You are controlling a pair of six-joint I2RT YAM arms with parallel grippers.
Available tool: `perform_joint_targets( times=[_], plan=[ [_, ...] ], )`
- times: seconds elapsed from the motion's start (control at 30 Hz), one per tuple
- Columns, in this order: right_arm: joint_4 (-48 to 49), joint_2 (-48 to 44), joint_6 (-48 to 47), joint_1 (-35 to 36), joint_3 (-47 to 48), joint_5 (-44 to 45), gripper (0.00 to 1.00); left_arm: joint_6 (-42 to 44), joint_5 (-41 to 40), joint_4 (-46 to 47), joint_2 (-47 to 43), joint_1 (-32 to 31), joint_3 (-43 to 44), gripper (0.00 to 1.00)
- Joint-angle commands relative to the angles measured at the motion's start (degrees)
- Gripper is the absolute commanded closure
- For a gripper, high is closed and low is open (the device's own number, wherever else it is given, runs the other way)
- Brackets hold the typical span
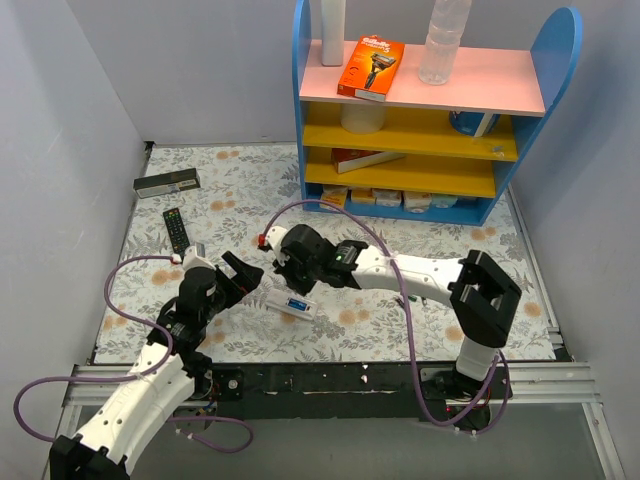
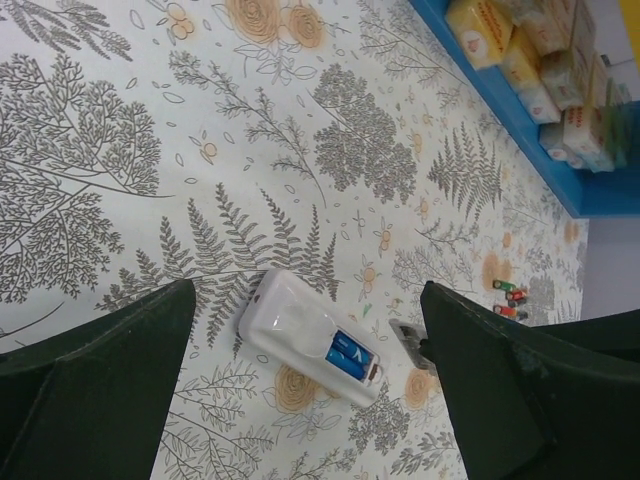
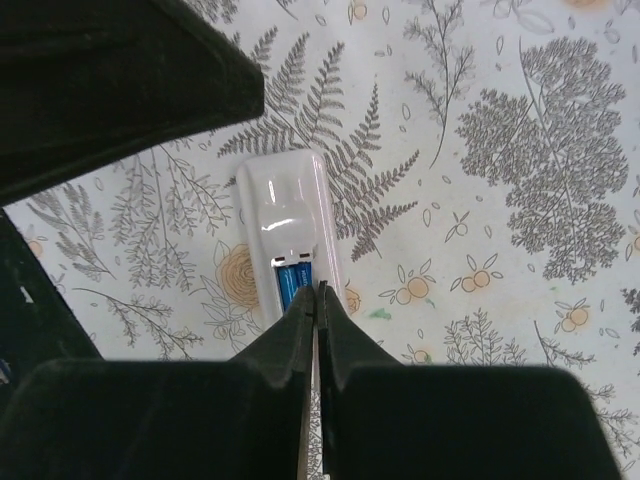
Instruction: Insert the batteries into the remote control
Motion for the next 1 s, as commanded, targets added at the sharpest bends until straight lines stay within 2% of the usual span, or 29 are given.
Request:
perform_joint_targets(
  times=[0.0, 0.13, 0.23, 0.37, 0.5, 0.53, 0.67, 0.8, 0.97],
  plan=[
    [5.0, -4.5, -1.2, -2.1, -2.6, -4.7, 0.96, 2.8, 2.4, 3.6, -3.0, -0.2, -0.8, 0.03],
    [4.7, -5.2, -0.6, -3.8, -4.2, -7.2, 0.99, 4.4, 5.8, 6.1, -4.7, -0.2, -1.9, 0.05],
    [6.5, -7.9, -0.4, -5.3, -7.0, -10.9, 0.99, 6.8, 11.7, 10.1, -5.5, -0.2, -2.5, 0.07],
    [9.4, -13.5, 0.2, -9.1, -10.2, -23.1, 0.99, 10.1, 20.3, 18.7, -5.6, -0.1, -4.0, 0.10],
    [9.8, -18.4, -1.8, -13.5, -12.9, -31.0, 0.99, 13.8, 30.4, 27.7, -4.3, -0.2, -4.4, 0.10],
    [9.7, -19.3, -2.6, -14.2, -13.2, -32.6, 0.99, 15.2, 35.7, 29.3, -3.6, -0.2, -4.4, 0.11],
    [8.2, -22.1, -5.1, -16.3, -13.4, -41.3, 0.99, 19.3, 45.4, 34.3, 2.7, -0.2, -1.7, 0.10],
    [5.7, -21.9, -6.8, -16.5, -11.8, -46.2, 0.99, 21.5, 51.6, 36.3, 7.5, -0.2, 1.4, 0.11],
    [5.5, -21.9, -7.5, -16.5, -10.8, -48.6, 0.99, 22.5, 59.2, 37.2, 13.8, -0.2, 6.3, 0.20]
  ],
)
